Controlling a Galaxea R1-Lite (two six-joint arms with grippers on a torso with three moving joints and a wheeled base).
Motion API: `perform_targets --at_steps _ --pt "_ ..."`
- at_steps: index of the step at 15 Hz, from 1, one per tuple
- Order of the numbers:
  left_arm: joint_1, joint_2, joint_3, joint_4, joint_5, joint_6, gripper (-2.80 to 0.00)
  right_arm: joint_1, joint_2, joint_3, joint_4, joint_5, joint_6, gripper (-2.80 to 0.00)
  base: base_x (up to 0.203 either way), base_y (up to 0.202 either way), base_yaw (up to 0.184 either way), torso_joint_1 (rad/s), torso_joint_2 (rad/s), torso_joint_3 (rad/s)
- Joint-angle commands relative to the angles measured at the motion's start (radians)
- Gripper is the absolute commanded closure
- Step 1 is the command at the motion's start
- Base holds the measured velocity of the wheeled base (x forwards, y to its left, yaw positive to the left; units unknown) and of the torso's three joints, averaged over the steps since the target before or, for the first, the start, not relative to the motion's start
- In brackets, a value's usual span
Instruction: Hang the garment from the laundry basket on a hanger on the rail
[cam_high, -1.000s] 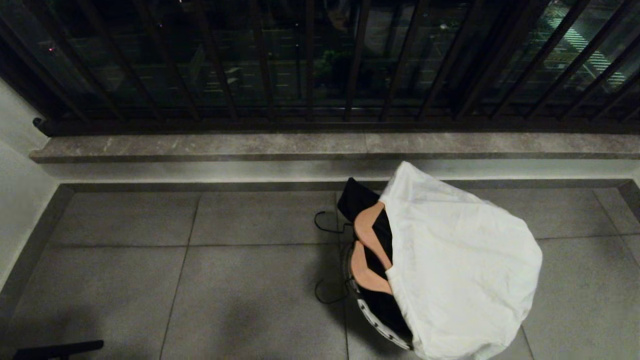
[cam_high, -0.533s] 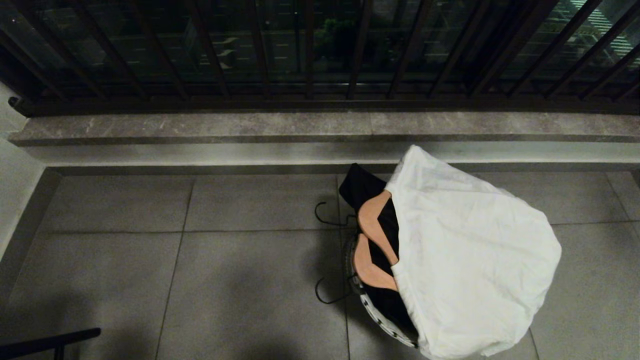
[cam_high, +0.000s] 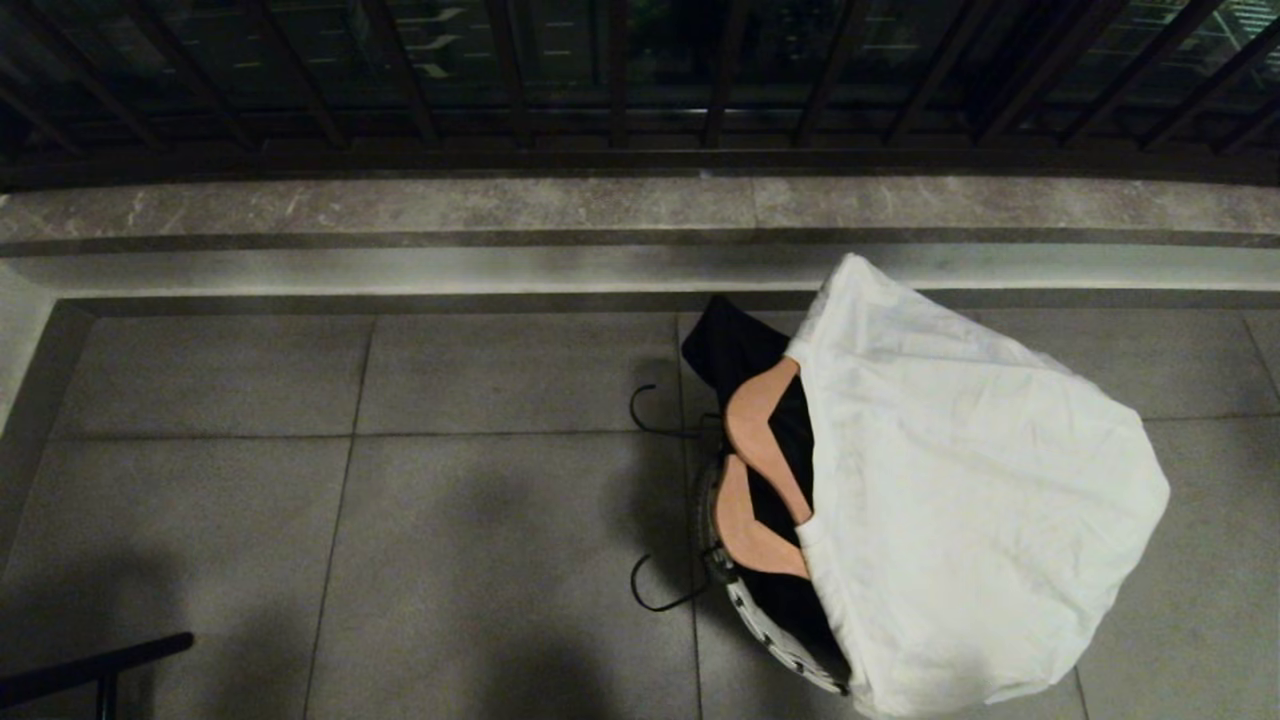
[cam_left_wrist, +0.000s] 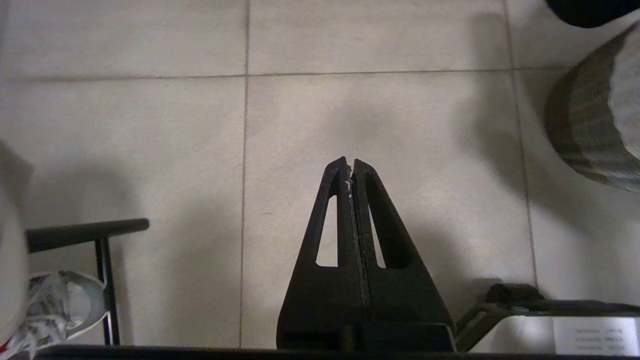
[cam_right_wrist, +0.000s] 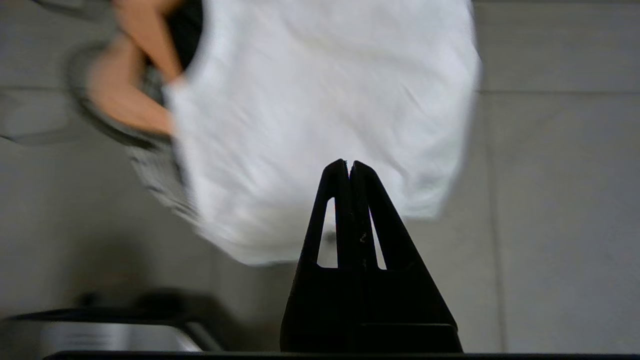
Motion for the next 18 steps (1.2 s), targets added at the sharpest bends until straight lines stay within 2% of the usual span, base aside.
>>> perform_targets --at_steps 1,5,7,10,12,13,15,18 --pt "0.000 0.001 0.002 0.000 0.000 -0.001 0.00 0.000 0.142 -0.127 0.032 0.031 0.010 0.00 0.000 0.000 0.000 0.007 0.01 -0.043" --pt "0.000 0.001 0.002 0.000 0.000 -0.001 0.00 0.005 0.657 -0.420 0.099 0.257 -0.007 0.00 0.000 0.000 0.000 0.003 0.00 -0.007" --pt "0.000 0.001 0.002 0.000 0.000 -0.001 0.00 0.045 0.916 -0.546 0.110 0.340 -0.024 0.00 0.000 0.000 0.000 0.000 0.00 0.000" --pt "0.000 0.001 0.002 0.000 0.000 -0.001 0.00 0.160 1.232 -0.692 0.100 0.407 -0.035 0.00 0.000 0.000 0.000 0.000 0.00 0.000" --pt "0.000 0.001 0.002 0.000 0.000 -0.001 0.00 0.224 1.398 -0.743 0.020 0.392 -0.047 0.00 0.000 0.000 0.000 0.000 0.00 0.000" --pt "0.000 0.001 0.002 0.000 0.000 0.001 0.00 0.244 1.464 -0.760 -0.032 0.368 -0.071 -2.80 0.000 0.000 0.000 0.000 0.00 0.000" --pt "0.000 0.001 0.002 0.000 0.000 0.001 0.00 0.293 1.541 -0.791 -0.098 0.236 -0.155 -2.80 0.000 0.000 0.000 0.000 0.00 0.000" --pt "0.000 0.001 0.002 0.000 0.000 0.002 0.00 0.364 1.661 -0.842 -0.175 0.144 -0.200 -2.80 0.000 0.000 0.000 0.000 0.00 0.000"
